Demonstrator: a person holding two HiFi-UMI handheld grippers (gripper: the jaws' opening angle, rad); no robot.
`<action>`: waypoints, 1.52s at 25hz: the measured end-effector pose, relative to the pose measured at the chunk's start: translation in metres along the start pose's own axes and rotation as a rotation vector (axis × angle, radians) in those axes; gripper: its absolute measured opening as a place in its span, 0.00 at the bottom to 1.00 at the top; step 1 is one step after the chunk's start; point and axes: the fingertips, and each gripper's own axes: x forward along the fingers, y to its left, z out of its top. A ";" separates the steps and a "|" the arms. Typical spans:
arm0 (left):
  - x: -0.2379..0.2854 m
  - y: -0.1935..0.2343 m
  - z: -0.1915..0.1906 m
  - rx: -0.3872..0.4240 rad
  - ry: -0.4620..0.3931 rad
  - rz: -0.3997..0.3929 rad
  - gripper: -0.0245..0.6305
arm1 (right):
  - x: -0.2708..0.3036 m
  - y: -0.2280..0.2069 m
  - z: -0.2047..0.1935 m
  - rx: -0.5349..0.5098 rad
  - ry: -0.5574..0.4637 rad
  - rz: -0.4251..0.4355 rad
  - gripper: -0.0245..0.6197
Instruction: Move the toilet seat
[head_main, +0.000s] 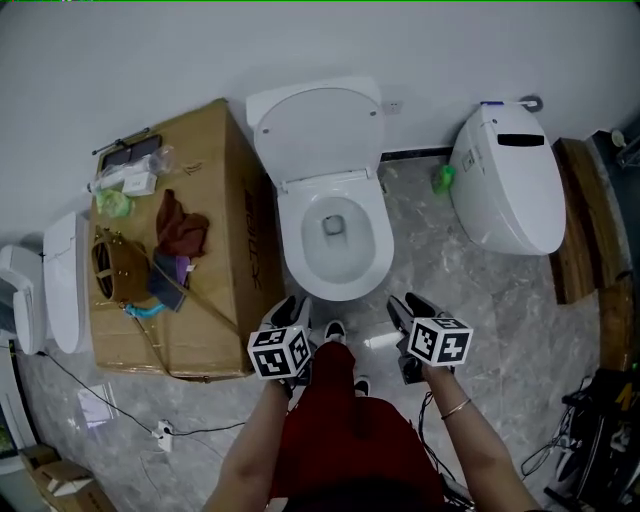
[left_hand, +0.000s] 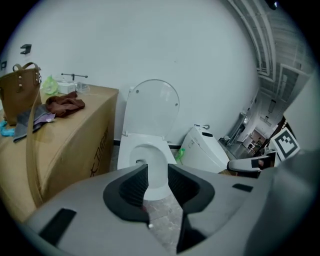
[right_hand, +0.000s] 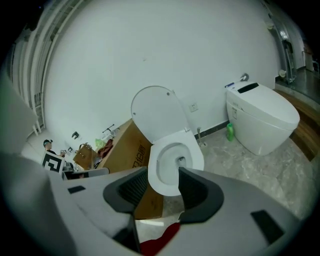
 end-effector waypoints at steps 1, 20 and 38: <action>0.009 0.005 -0.001 -0.012 0.012 0.002 0.19 | 0.008 -0.005 0.001 0.006 0.017 -0.007 0.33; 0.150 0.098 -0.076 -0.200 0.241 0.080 0.30 | 0.153 -0.093 -0.044 0.145 0.240 -0.124 0.42; 0.225 0.149 -0.131 -0.297 0.362 0.076 0.37 | 0.235 -0.139 -0.096 0.308 0.337 -0.191 0.46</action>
